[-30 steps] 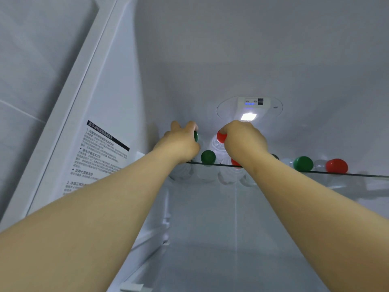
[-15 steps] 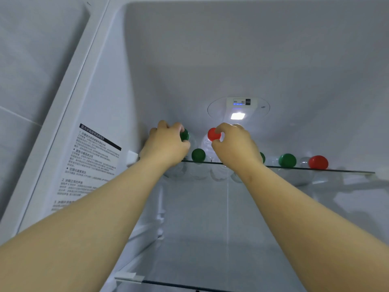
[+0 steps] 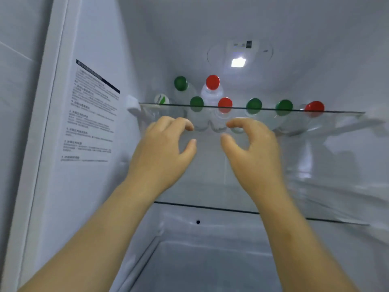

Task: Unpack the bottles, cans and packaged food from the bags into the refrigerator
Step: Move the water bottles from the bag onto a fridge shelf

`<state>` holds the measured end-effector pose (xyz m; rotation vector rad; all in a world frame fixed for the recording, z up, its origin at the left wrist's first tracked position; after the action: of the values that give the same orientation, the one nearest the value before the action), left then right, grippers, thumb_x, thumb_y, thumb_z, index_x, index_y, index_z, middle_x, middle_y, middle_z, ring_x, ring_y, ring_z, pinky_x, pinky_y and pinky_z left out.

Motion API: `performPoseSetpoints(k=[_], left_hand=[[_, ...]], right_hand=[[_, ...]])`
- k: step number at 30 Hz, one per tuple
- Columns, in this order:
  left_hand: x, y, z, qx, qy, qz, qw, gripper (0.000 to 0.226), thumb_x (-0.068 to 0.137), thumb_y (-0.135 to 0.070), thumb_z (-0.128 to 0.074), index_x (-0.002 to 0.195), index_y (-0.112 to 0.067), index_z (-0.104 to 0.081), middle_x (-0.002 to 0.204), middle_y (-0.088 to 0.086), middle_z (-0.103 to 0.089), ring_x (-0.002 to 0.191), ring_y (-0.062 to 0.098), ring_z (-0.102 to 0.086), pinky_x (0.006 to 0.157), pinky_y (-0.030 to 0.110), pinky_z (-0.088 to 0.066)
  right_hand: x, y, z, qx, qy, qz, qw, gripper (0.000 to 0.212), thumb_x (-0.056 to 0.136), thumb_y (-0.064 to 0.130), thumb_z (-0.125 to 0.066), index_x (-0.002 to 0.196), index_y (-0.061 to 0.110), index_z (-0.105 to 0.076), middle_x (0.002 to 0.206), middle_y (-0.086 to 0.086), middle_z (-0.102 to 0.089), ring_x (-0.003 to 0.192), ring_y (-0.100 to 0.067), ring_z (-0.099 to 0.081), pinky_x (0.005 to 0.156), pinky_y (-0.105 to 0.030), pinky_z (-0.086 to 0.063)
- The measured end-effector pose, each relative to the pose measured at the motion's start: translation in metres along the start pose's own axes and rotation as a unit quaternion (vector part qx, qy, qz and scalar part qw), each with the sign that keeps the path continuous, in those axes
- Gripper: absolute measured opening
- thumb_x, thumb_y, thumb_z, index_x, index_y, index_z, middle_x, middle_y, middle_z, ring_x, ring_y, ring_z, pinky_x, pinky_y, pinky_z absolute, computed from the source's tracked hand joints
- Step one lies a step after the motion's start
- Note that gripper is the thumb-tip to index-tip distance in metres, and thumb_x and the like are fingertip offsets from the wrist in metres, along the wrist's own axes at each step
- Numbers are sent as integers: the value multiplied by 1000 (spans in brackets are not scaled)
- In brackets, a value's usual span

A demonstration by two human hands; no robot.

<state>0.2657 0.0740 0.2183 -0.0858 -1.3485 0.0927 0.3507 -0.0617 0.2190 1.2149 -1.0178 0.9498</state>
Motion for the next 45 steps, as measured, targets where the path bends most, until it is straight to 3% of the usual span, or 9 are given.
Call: performPoseSetpoints(k=[4, 9, 17, 25, 30, 35, 38, 41, 45], left_hand=[[-46, 3, -22, 33, 54, -2, 998, 47, 79, -45, -38, 106, -15, -62, 104, 3, -59, 98, 27, -54, 81, 31, -38], [-82, -8, -33, 28, 75, 1, 997, 45, 79, -43, -39, 104, -14, -63, 101, 3, -59, 95, 30, -55, 79, 35, -43], [-141, -30, -31, -71, 55, -13, 996, 31, 83, -33, -47, 99, -13, -65, 98, 2, -61, 92, 20, -53, 77, 15, -31], [-217, -45, -38, -181, 182, -14, 966, 34, 82, -36, -45, 101, -16, -64, 99, 0, -60, 93, 16, -51, 76, 22, -39], [-269, -84, -37, -254, 264, -47, 929, 35, 82, -36, -44, 101, -15, -65, 99, 3, -62, 91, 21, -55, 77, 26, -41], [-325, -155, -30, -333, 371, -109, 860, 35, 82, -36, -46, 102, -15, -67, 97, 4, -63, 88, 26, -60, 70, 30, -47], [-355, -200, -23, -370, 422, -156, 813, 34, 80, -34, -48, 100, -14, -68, 94, 4, -64, 82, 26, -62, 68, 31, -49], [-384, -249, -10, -400, 454, -196, 772, 38, 79, -38, -42, 99, -17, -67, 95, 1, -64, 84, 26, -63, 68, 35, -52], [-421, -324, 27, -434, 461, -259, 729, 34, 79, -36, -45, 97, -18, -67, 95, 1, -66, 81, 27, -63, 63, 32, -49]], right_hand=[[-44, -23, 4, -71, 47, -17, 996, 26, 85, 29, -58, 111, 24, -62, 119, 9, -57, 116, -16, -44, 91, -27, -32], [-77, -40, 12, -114, 52, -34, 992, 37, 78, 41, -47, 107, 24, -64, 115, 6, -60, 110, -18, -47, 85, -22, -28], [-153, -44, 36, -141, 54, -74, 986, 45, 76, 48, -40, 105, 24, -65, 112, 6, -62, 109, -13, -47, 89, -26, -34], [-238, -21, 64, -219, 88, -175, 956, 49, 76, 50, -39, 108, 23, -64, 118, 5, -60, 114, -11, -46, 95, -24, -31], [-308, 3, 109, -298, 74, -255, 917, 49, 77, 50, -39, 110, 26, -64, 120, 7, -59, 115, -9, -45, 93, -26, -33], [-372, 36, 180, -372, 42, -335, 864, 42, 77, 48, -45, 109, 28, -64, 118, 13, -57, 109, -2, -43, 92, -23, -34], [-402, 61, 225, -421, 11, -375, 826, 46, 75, 51, -42, 108, 28, -64, 118, 12, -58, 106, 1, -40, 92, -22, -32], [-431, 89, 270, -465, -19, -419, 780, 55, 71, 54, -35, 107, 26, -66, 118, 9, -59, 112, -10, -46, 91, -24, -32], [-472, 136, 340, -523, -49, -474, 707, 43, 77, 47, -47, 110, 25, -65, 121, 8, -58, 117, -15, -46, 90, -21, -28]])
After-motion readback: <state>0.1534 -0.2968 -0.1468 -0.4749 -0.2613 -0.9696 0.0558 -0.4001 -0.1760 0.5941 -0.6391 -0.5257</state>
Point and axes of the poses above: each hand's wrist, its own x-axis towards the middle knuckle, its own z-axis out of the back of the hand, y = z × x, the point moved 7 cm from there along x, towards the middle knuckle
